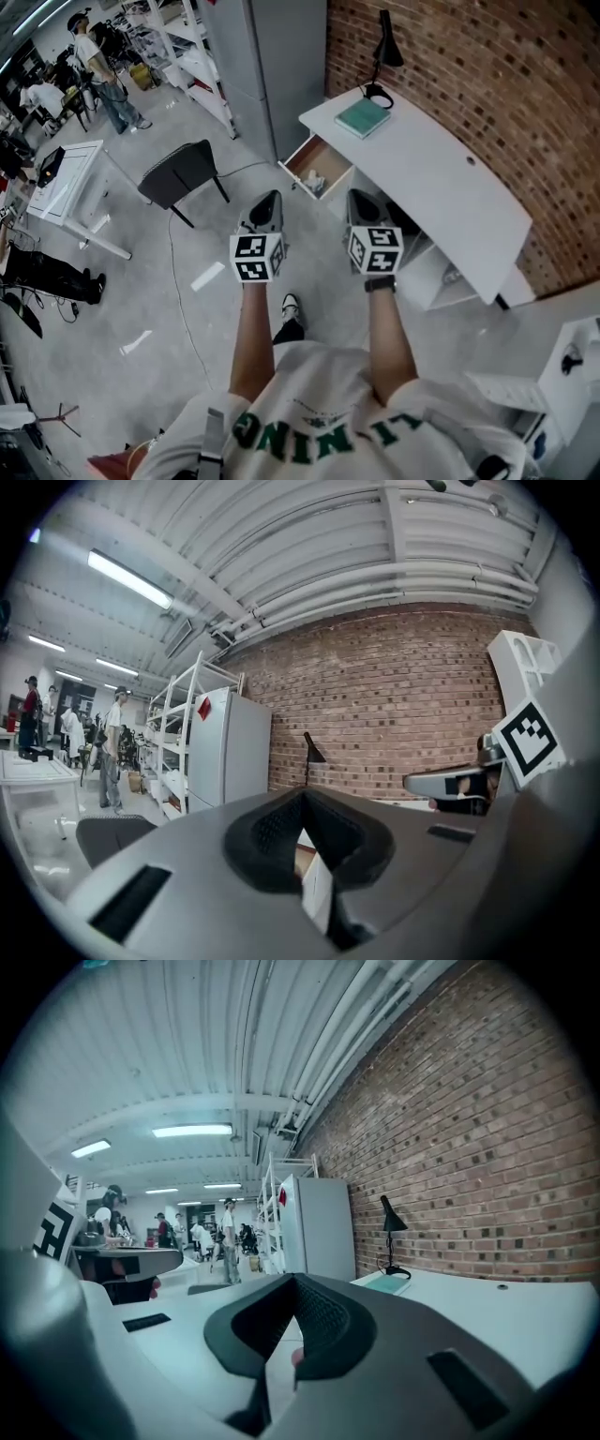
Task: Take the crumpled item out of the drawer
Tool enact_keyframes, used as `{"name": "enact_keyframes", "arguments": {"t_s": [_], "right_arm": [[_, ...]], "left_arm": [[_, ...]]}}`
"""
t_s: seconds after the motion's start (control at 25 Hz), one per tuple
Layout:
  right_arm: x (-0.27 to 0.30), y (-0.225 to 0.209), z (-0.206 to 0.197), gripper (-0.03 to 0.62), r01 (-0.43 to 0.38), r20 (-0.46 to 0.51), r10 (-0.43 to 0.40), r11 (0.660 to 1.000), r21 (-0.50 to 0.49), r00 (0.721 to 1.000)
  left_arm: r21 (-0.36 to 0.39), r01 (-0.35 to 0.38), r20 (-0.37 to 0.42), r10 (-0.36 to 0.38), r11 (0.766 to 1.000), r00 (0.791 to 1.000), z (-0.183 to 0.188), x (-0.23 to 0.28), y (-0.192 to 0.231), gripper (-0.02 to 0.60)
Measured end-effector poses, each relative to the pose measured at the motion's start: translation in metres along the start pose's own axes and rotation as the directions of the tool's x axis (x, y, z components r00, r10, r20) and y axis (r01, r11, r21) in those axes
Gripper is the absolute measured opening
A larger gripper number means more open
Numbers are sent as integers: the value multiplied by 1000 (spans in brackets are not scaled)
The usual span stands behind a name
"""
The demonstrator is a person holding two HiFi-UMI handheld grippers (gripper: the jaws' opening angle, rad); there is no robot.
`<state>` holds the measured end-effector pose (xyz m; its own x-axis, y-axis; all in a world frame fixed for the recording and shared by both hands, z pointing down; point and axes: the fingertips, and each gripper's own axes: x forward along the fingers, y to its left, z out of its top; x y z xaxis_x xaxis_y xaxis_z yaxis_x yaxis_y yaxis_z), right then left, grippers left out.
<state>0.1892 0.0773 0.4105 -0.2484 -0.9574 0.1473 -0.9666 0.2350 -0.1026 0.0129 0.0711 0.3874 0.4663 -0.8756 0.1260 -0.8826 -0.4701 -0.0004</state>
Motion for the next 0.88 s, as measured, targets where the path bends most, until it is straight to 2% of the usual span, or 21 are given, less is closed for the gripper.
{"name": "enact_keyframes", "arguments": {"t_s": [0.16,0.36,0.52,0.68,0.88], "right_arm": [[53,7,18,2,-4,-3,4,1000,26,1000],[113,11,17,2,-12,-21,13,999,46,1000],[156,-3,5,2,7,-60,-4,999,49,998],[203,-9,-10,2,34,-92,-29,998,49,995],[248,-21,-36,2,32,-146,-24,998,56,989]], "left_arm": [[15,39,-3,-39,999,999,15,42,30,-6],[-44,68,-4,-68,997,998,11,93,75,-6],[-56,119,-44,-122,991,992,-5,136,92,-6],[-70,140,-85,-146,988,986,-23,176,120,-6],[-98,172,-161,-186,980,969,-61,211,139,-6]]}}
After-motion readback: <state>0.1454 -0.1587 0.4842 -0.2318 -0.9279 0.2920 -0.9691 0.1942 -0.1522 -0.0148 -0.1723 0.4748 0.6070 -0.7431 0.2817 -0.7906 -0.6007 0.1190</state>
